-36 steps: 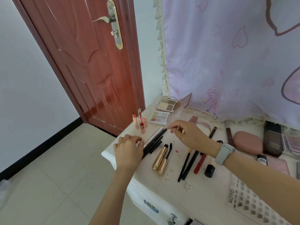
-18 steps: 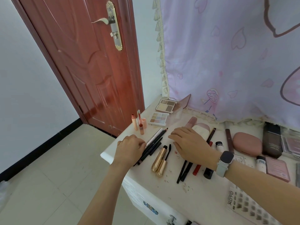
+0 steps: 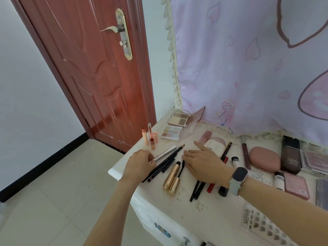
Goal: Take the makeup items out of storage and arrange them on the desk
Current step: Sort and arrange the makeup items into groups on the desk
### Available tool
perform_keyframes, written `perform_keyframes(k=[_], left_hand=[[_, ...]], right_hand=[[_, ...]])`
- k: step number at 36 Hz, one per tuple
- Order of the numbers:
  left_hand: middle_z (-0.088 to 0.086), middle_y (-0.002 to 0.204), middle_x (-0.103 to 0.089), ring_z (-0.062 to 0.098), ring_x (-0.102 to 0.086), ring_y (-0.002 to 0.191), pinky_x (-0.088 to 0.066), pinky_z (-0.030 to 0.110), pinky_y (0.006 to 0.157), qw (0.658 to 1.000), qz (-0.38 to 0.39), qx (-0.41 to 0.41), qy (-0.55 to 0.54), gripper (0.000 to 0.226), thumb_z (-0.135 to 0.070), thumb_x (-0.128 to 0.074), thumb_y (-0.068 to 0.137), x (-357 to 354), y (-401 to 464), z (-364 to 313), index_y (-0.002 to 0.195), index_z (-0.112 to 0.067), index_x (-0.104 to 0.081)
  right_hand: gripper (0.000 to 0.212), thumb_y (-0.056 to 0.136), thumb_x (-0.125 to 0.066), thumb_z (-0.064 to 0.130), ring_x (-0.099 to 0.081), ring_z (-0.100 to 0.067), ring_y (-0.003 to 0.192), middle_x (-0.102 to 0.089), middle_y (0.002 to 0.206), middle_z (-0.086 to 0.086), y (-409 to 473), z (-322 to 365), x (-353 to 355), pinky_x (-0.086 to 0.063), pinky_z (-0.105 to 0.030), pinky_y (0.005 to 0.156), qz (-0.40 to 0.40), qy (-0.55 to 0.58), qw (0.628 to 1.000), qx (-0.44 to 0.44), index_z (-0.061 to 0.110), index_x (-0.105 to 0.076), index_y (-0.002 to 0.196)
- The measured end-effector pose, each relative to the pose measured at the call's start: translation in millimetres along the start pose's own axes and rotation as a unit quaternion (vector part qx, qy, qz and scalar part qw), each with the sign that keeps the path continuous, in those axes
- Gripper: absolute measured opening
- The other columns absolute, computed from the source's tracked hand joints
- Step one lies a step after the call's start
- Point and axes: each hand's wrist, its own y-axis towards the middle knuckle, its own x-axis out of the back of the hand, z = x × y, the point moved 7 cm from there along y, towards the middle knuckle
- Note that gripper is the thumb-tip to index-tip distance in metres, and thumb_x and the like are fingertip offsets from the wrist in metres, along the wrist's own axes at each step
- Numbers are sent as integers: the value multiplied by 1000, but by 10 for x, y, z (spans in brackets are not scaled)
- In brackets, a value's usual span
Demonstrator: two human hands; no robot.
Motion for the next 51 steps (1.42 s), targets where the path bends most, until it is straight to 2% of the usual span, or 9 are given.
perform_keyframes(k=[7,13,17,22,29,39,43,47,51], left_hand=[[-2,89,-58,11,-52,80,-40,19,71,996,-68,13,-57,15,-15,-60,85,154,-181,159,97,-10,-67],[-10,77,-61,4,-56,68,-40,7,62,974,-134,8,-180,8,-9,-68,80,358,-440,228,86,-15,-67],[-7,78,-66,4,-59,69,-45,9,65,949,-123,-17,-290,19,-5,-70,78,403,-590,119,80,-23,-65],[-9,79,-65,7,-61,71,-52,22,72,940,-94,-46,-324,19,-3,-69,79,434,-656,-79,82,-22,-66],[-10,91,-61,6,-55,76,-44,21,69,961,-147,-167,-162,16,-18,-53,94,470,-799,-471,107,-16,-61],[-6,51,-37,16,-38,50,-31,23,52,957,-132,-168,-198,31,-41,-41,95,467,-770,-559,72,-22,-49],[-7,46,-37,15,-39,48,-32,23,52,959,-137,-151,-195,31,-48,-38,90,482,-720,-460,72,-26,-49],[-9,47,-40,26,-50,55,-42,33,58,962,-143,-156,-170,30,-49,-39,91,512,-719,-419,75,-26,-51],[-9,48,-37,28,-50,57,-43,33,58,969,-139,-163,-123,37,-50,-38,89,514,-703,-427,82,-20,-58]], right_hand=[[40,98,-26,26,-49,-7,122,-55,133,6,7,-124,42,28,-24,104,-7,77,997,-31,21,-57,122],[35,98,-35,21,-48,-15,123,-58,130,4,5,-231,200,0,-8,104,-70,210,972,-83,19,-54,128],[30,95,-46,29,-57,-11,98,-62,101,4,-24,-181,447,-44,-23,88,-137,414,891,-122,23,-54,124],[22,96,-45,29,-48,-4,51,-55,64,4,69,26,700,-39,-15,55,-121,595,787,-114,15,-55,110],[10,94,-52,19,-47,-5,44,-57,56,2,26,150,744,-41,-16,48,-134,657,731,-125,16,-49,85],[19,96,-46,13,-48,-5,60,-54,77,0,-115,234,1001,-40,-20,62,-176,539,824,-18,32,-42,93],[21,94,-48,8,-50,-11,74,-56,96,3,-121,211,1035,-44,-27,71,-169,562,810,-7,28,-46,100],[23,94,-45,39,-49,-4,47,-61,62,6,-78,138,976,-45,-23,52,-140,556,816,-79,28,-54,76],[24,95,-48,26,-44,-1,46,-54,55,7,-54,141,936,-40,-17,53,-138,522,838,-79,21,-59,73]])
